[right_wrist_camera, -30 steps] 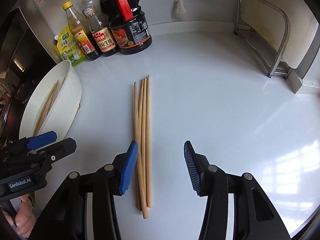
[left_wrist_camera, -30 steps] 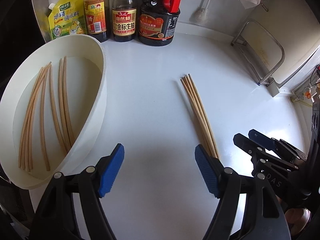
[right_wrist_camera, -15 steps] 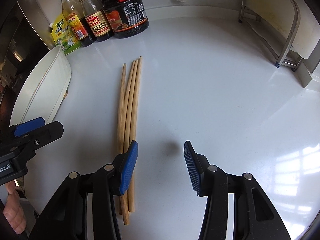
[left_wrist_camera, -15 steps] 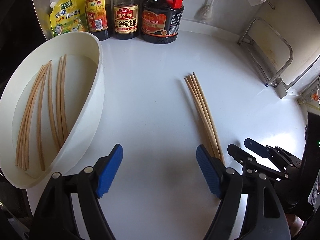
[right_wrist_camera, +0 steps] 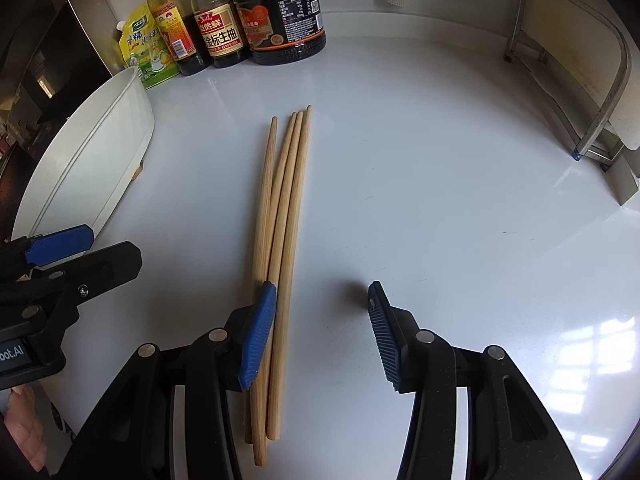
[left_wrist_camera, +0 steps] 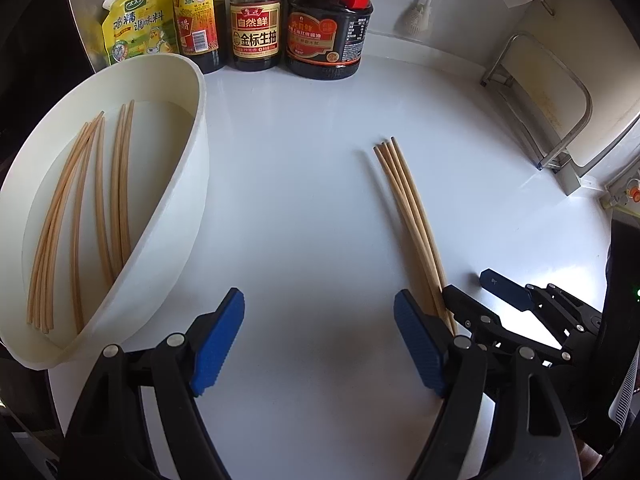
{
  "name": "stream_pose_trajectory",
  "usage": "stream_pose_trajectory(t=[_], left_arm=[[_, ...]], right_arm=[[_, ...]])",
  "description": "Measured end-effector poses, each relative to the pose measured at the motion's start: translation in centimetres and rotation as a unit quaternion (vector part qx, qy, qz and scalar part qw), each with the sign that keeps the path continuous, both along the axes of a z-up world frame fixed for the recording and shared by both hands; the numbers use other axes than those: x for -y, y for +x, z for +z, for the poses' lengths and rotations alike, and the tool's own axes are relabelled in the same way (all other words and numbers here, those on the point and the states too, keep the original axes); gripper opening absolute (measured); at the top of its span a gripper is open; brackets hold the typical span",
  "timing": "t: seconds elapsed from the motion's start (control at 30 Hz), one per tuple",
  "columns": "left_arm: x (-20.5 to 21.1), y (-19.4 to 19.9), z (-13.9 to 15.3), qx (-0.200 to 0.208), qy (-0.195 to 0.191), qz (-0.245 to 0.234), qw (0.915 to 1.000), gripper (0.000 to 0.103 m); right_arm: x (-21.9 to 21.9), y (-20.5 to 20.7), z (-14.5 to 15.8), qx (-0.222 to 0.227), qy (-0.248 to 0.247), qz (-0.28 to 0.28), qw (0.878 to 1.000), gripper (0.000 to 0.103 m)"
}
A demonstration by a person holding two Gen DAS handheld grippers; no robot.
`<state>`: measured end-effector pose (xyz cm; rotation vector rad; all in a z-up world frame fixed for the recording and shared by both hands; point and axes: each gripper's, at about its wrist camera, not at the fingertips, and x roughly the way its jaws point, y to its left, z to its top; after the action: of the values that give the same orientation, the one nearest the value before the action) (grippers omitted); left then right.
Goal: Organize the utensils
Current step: 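Separate one chopstick from the pile and pinch it with the right tool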
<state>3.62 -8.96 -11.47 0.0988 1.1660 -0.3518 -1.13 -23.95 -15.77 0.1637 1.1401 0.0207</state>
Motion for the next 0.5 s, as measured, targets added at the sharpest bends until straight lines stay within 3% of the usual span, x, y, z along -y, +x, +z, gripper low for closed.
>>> stream_pose_trajectory(t=[0.5], left_arm=[[0.3,-0.1,-1.1,0.001,0.012,-0.002,0.9999,0.076]], right_arm=[[-0.1,0.1,0.0,0.004,-0.01,0.005,1.0,0.046]])
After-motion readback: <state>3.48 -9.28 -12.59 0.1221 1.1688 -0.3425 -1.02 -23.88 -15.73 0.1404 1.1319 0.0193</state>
